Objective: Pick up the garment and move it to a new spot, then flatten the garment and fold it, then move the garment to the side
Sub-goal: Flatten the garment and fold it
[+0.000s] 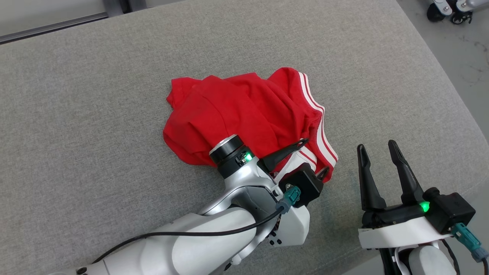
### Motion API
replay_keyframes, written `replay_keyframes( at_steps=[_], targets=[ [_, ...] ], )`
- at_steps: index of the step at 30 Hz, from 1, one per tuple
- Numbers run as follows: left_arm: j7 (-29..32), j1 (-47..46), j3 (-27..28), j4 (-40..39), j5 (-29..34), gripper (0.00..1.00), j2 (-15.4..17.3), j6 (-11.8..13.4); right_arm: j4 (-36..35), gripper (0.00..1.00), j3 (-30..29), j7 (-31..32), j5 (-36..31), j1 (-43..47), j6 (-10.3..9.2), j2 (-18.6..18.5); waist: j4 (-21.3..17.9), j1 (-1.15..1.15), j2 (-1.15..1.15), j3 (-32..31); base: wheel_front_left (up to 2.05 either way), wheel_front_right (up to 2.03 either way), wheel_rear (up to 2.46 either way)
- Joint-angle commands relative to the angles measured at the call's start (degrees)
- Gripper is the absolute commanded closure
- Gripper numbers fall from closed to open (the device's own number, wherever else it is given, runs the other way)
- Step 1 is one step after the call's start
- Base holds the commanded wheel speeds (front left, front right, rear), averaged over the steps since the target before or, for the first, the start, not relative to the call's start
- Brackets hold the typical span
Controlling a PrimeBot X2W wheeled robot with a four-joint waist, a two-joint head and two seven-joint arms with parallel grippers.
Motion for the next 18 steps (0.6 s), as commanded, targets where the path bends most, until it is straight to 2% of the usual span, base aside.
replay_keyframes(
  at_steps=[1,13,18],
  targets=[
    [0.13,0.06,0.03,0.35,-0.11,0.0,0.11,-0.22,-0.12,0.0,0.01,-0.04,-0.04,-0.54,-0.1,-0.14,-0.08,0.0,0.0,0.13,0.0,0.0,0.0],
    [-0.06,-0.71,0.53,-0.5,1.5,0.0,1.14,3.14,0.14,0.0,-0.16,-0.05,-0.17,0.18,-0.1,-0.14,-0.04,0.0,0.0,0.18,0.0,0.0,0.0],
    [1.22,0.08,0.17,-0.21,1.1,0.0,1.58,2.77,-0.11,0.0,0.08,-0.05,0.02,-0.16,-0.1,-0.14,0.01,0.0,0.0,0.36,0.0,0.0,0.0]
  ],
)
